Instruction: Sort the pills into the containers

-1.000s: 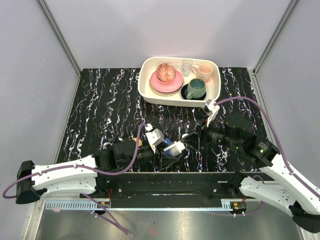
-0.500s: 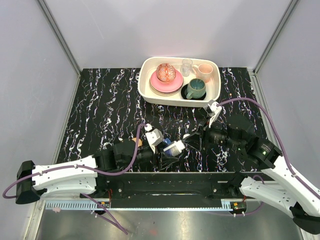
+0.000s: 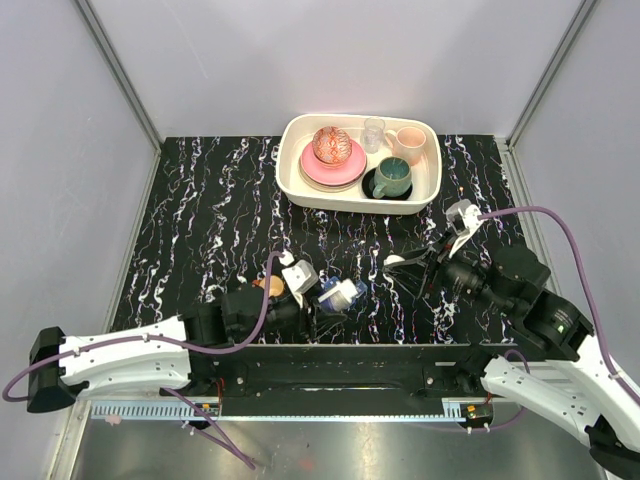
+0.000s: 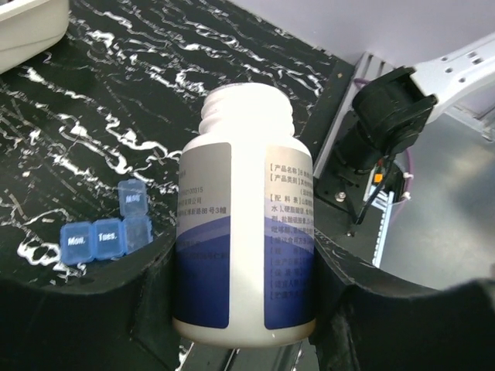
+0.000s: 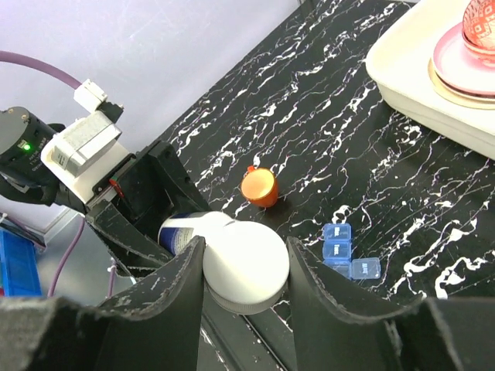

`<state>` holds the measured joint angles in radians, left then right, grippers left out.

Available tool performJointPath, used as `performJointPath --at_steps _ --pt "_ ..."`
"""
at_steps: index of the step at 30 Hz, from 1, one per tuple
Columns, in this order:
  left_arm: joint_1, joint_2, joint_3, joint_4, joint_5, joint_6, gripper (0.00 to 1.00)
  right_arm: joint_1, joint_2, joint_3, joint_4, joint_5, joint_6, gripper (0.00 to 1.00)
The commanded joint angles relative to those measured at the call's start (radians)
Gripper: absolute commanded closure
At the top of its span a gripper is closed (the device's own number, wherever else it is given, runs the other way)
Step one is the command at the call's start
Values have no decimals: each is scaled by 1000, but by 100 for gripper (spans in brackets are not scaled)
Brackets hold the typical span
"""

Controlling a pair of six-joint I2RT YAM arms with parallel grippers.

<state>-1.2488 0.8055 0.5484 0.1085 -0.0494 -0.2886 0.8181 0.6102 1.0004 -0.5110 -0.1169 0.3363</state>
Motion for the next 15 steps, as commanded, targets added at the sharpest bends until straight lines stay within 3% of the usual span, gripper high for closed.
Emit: performJointPath --at_steps 1,9,15 --pt "3 -41 -14 -39 -98 -1 100 6 -3 -16 -1 43 6 100" --pt "11 -39 -80 -49 -158 -3 100 6 -29 -62 -55 95 -6 100" --pt "26 60 -85 -38 -170 -11 100 6 -30 -106 -49 54 -36 100"
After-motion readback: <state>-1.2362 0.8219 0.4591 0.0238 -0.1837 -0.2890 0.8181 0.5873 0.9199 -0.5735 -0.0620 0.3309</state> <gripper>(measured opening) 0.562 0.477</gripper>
